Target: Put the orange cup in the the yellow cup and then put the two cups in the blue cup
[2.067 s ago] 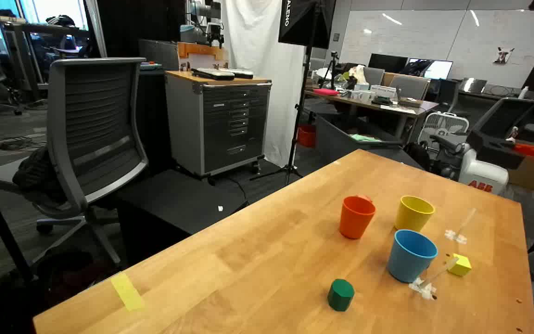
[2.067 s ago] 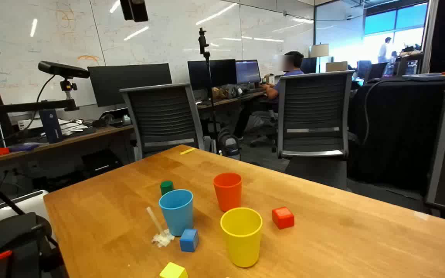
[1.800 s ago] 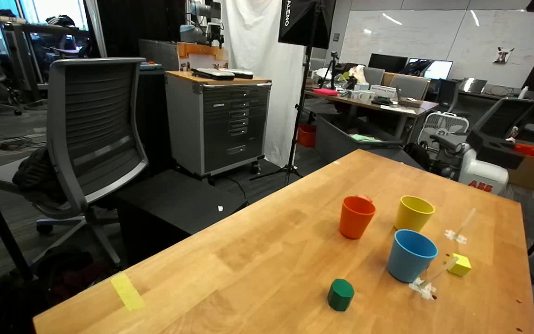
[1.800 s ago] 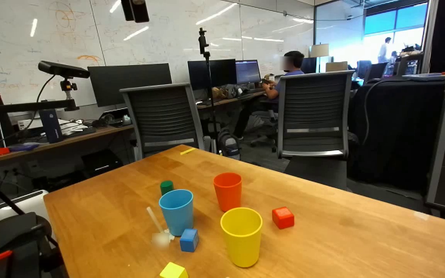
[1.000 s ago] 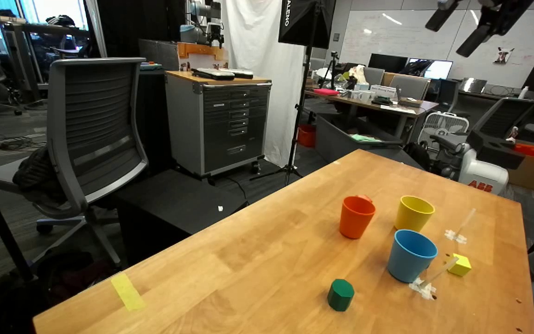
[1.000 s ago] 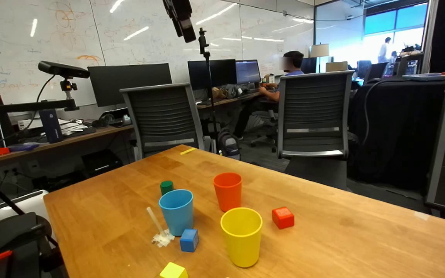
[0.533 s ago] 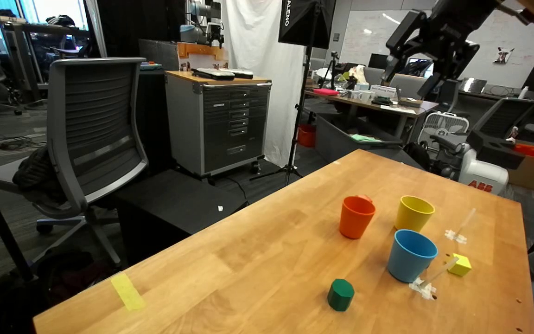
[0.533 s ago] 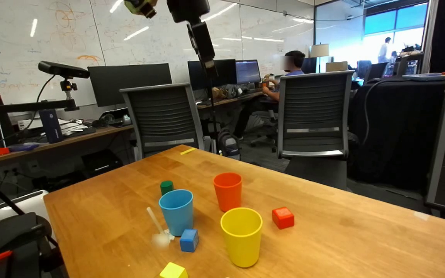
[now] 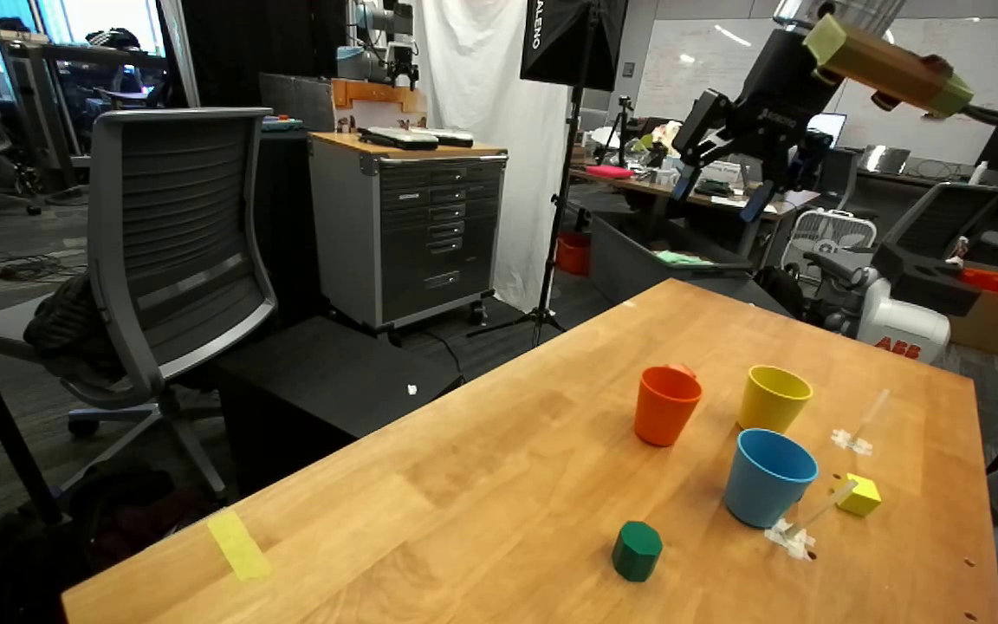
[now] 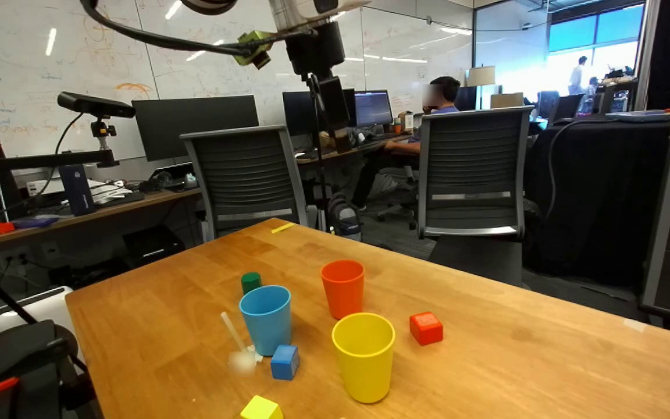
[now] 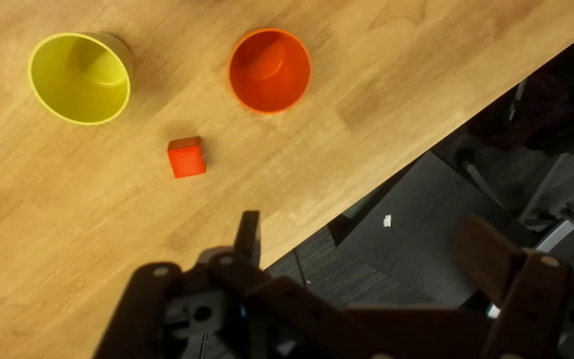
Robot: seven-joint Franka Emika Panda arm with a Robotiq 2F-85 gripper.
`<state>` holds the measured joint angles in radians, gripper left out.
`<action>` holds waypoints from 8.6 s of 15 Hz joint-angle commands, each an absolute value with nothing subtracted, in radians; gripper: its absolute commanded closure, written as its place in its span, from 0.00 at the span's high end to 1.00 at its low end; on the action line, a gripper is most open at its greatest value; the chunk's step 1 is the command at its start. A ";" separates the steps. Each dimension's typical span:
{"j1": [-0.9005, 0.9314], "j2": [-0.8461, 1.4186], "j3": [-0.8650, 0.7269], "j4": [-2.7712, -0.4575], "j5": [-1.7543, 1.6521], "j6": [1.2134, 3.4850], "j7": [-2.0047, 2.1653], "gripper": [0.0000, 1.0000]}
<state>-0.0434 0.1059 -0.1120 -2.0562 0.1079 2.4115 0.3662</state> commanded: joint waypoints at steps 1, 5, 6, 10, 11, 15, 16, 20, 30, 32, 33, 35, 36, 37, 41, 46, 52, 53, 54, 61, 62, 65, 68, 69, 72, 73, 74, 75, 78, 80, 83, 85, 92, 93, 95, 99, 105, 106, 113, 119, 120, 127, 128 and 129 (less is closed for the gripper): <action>-0.042 0.164 -0.101 -2.003 0.099 2.439 0.388 1.00; -0.033 0.209 -0.107 -1.994 0.077 2.457 0.391 1.00; -0.031 0.214 -0.109 -1.990 0.072 2.452 0.394 1.00; -0.039 0.205 -0.107 -2.010 0.095 2.442 0.367 1.00; -0.039 0.205 -0.107 -2.008 0.095 2.442 0.367 1.00; -0.039 0.205 -0.107 -2.005 0.095 2.442 0.367 1.00; -0.040 0.223 -0.106 -1.993 0.097 2.430 0.360 1.00; -0.038 0.292 -0.102 -1.986 0.096 2.454 0.346 1.00; 0.002 0.527 -0.089 -1.920 0.080 2.493 0.316 1.00; 0.013 0.559 -0.087 -1.898 0.083 2.497 0.316 1.00; 0.015 0.573 -0.084 -1.887 0.085 2.498 0.312 1.00; 0.021 0.601 -0.084 -1.865 0.085 2.492 0.307 1.00; 0.023 0.614 -0.086 -1.856 0.083 2.490 0.308 1.00; 0.023 0.626 -0.087 -1.847 0.083 2.485 0.306 0.75; 0.018 0.657 -0.088 -1.823 0.088 2.461 0.299 0.51; 0.015 0.652 -0.087 -1.836 0.086 2.459 0.278 0.11; 0.027 0.605 -0.102 -1.874 0.069 2.457 0.285 0.00; 0.034 0.594 -0.110 -1.884 0.058 2.454 0.293 0.01; 0.039 0.584 -0.118 -1.891 0.046 2.451 0.300 0.01; 0.056 0.453 -0.200 -1.927 -0.072 2.340 0.394 0.01; 0.051 0.432 -0.206 -1.931 -0.085 2.324 0.402 0.01; 0.035 0.354 -0.226 -1.978 -0.119 2.310 0.417 0.01; 0.019 0.299 -0.240 -2.027 -0.158 2.304 0.441 0.01; 0.012 0.284 -0.241 -2.046 -0.167 2.306 0.448 0.01; -0.011 0.265 -0.246 -2.088 -0.192 2.314 0.466 0.01; -0.019 0.262 -0.245 -2.099 -0.192 2.314 0.465 0.01; -0.027 0.266 -0.245 -2.107 -0.195 2.320 0.465 0.01; -0.033 0.270 -0.246 -2.113 -0.201 2.322 0.463 0.01; -0.051 0.281 -0.242 -2.121 -0.211 2.345 0.441 0.01; -0.061 0.289 -0.239 -2.118 -0.201 2.343 0.429 0.01; -0.064 0.302 -0.238 -2.122 -0.208 2.376 0.416 0.01; -0.067 0.319 -0.235 -2.116 -0.202 2.391 0.394 0.01; -0.061 0.386 -0.236 -2.104 -0.208 2.431 0.346 0.01; -0.062 0.395 -0.237 -2.104 -0.207 2.443 0.337 0.01; -0.064 0.412 -0.234 -2.104 -0.200 2.471 0.312 0.01; -0.065 0.433 -0.231 -2.103 -0.190 2.506 0.274 0.01; -0.058 0.430 -0.234 -2.117 -0.196 2.544 0.258 0.40; -0.057 0.428 -0.235 -2.120 -0.198 2.551 0.257 0.48; -0.052 0.418 -0.238 -2.139 -0.201 2.589 0.243 0.99; -0.044 0.443 -0.235 -2.151 -0.199 2.610 0.246 1.00; -0.039 0.449 -0.237 -2.153 -0.205 2.608 0.249 1.00; -0.024 0.484 -0.235 -2.154 -0.196 2.608 0.244 0.62; -0.024 0.486 -0.235 -2.154 -0.195 2.608 0.243 0.54; -0.028 0.483 -0.232 -2.154 -0.189 2.604 0.237 0.45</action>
